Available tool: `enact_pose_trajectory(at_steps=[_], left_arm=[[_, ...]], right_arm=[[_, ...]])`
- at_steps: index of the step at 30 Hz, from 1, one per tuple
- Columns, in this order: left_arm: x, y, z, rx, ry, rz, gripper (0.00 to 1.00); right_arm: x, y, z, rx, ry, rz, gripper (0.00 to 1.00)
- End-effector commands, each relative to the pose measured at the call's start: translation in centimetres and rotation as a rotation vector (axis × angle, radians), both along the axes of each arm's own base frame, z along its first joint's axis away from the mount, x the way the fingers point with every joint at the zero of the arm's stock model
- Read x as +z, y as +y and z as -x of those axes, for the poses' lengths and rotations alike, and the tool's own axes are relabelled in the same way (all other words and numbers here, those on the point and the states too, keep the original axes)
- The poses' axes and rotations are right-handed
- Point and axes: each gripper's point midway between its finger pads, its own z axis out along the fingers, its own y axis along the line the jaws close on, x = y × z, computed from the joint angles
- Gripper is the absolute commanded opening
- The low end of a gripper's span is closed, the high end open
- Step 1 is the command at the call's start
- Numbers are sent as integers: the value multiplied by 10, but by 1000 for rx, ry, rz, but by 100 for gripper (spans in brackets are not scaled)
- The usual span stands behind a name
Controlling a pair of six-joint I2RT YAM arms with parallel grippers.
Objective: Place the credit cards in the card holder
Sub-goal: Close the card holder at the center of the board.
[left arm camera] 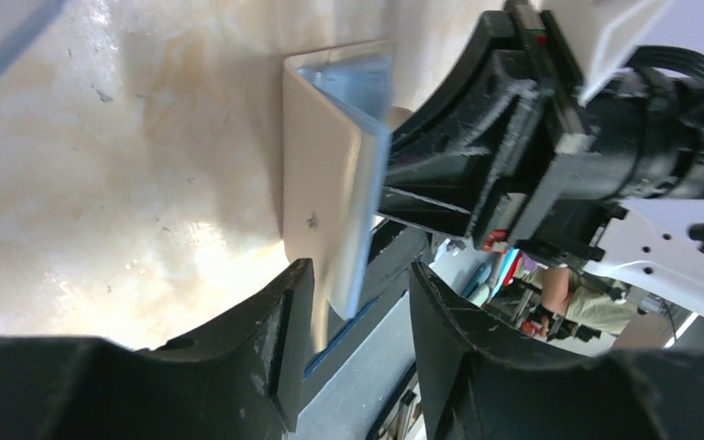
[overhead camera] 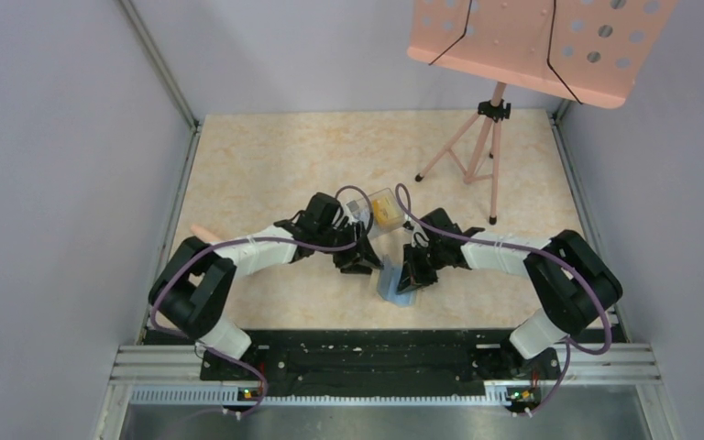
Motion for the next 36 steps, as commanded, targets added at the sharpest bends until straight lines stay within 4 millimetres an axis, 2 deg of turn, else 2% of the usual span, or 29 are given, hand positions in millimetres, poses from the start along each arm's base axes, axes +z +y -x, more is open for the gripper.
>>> enact_pose_trajectory(at_steps=[1,3,8,9,16,18,21,24,25,27,29,31,36], left_arm=[[-14,-5,1,-76,11,-75,45],[-14,-6,-2,-86,4,-98,39],[-17,7,-11,-70,-22,-224,1],[-17,12,-12,-62,-29,-257,0],[-11,49,-10,1,-82,-422,0],[-7,58,-10,20,-97,-464,0],[-4,60,-10,7,-104,-478,0],[-1,51,-9,-27,-94,-444,3],[1,46,-9,-41,-98,-423,8],[5,35,-9,-62,-108,-369,27],[7,24,-10,-79,-102,-309,36],[8,12,-9,-101,-89,-250,40],[6,-14,-7,-164,-49,-124,41]], right_arm=[[-14,-8,-4,-16,-9,58,0],[-12,-6,-6,-17,-11,52,1],[-1,-5,-15,-24,-47,60,5],[0,-6,-19,-32,-60,74,6],[15,-16,-41,-58,-164,158,9],[13,-17,-44,-55,-168,174,11],[7,-14,-44,-41,-149,177,12],[1,-13,-45,-35,-134,177,14],[0,-12,-45,-34,-132,174,14],[-1,-9,-44,-30,-123,161,14],[-2,-6,-43,-25,-116,144,14],[-1,-4,-41,-23,-111,129,14],[6,2,-42,-39,-107,72,13]])
